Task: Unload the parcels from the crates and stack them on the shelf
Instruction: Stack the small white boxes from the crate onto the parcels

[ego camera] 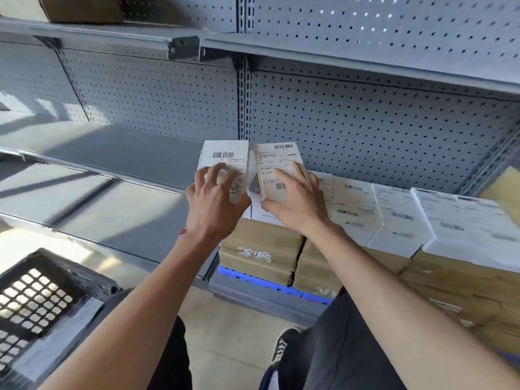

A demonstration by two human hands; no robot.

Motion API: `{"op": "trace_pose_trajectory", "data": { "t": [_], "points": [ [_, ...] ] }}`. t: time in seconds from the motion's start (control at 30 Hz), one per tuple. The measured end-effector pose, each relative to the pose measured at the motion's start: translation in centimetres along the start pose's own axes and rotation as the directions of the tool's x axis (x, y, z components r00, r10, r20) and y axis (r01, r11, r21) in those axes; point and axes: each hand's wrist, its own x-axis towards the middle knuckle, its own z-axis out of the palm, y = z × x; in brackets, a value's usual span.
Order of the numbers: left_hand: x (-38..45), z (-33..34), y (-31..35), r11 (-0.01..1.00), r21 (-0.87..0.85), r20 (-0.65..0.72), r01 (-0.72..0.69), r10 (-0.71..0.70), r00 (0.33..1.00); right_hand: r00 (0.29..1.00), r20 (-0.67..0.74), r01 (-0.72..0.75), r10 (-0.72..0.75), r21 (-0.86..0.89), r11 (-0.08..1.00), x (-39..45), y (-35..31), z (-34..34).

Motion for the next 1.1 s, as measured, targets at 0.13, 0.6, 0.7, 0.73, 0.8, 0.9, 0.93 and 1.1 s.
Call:
{"op": "trace_pose_trajectory", "data": {
  "t": [0.13, 0.6, 0.7, 0.73, 0.8, 0.9, 0.93, 1.1],
  "points": [
    [0.7, 2.1, 2.3, 0.998, -0.045, 0.052, -0.035, 0.038, 0.998, 0.997, -0.002, -0.079, 0.079, -0.043, 0.996, -0.9, 3.2, -1.3],
    [5.3, 3.3, 0.4, 0.997, -0.004, 0.142, -0.072, 0.072, 0.987, 0.984, 0.076, -0.161, 0.161, -0.01, 0.987, 2.0, 2.9, -0.1],
    [6.7, 3.3, -0.5, 0.996, 0.012, 0.166, -0.088, 0.085, 0.982, 0.98, 0.092, -0.176, 0.178, -0.03, 0.984, 3.3, 1.7, 1.0],
    [7.1, 3.3, -0.7, 0.996, 0.013, 0.175, -0.092, 0.089, 0.981, 0.978, 0.097, -0.181, 0.184, -0.041, 0.983, 3.7, 1.4, 1.3],
    [7.9, 3.5, -1.2, 0.995, 0.015, 0.191, -0.098, 0.094, 0.977, 0.976, 0.098, -0.189, 0.194, -0.059, 0.98, 4.5, 0.9, 1.9],
    [8.7, 3.8, -2.1, 0.995, -0.002, 0.198, -0.101, 0.099, 0.975, 0.977, 0.089, -0.186, 0.192, -0.069, 0.98, 5.7, 0.5, 2.7],
    [8.9, 4.0, -2.4, 0.995, -0.02, 0.197, -0.103, 0.104, 0.975, 0.979, 0.085, -0.179, 0.185, -0.073, 0.981, 6.0, 0.4, 2.9],
    [9.6, 4.7, -3.3, 0.985, -0.071, 0.192, -0.156, 0.167, 0.967, 0.985, 0.086, -0.145, 0.149, -0.051, 0.988, 6.4, 0.6, 3.9]
  ]
}}
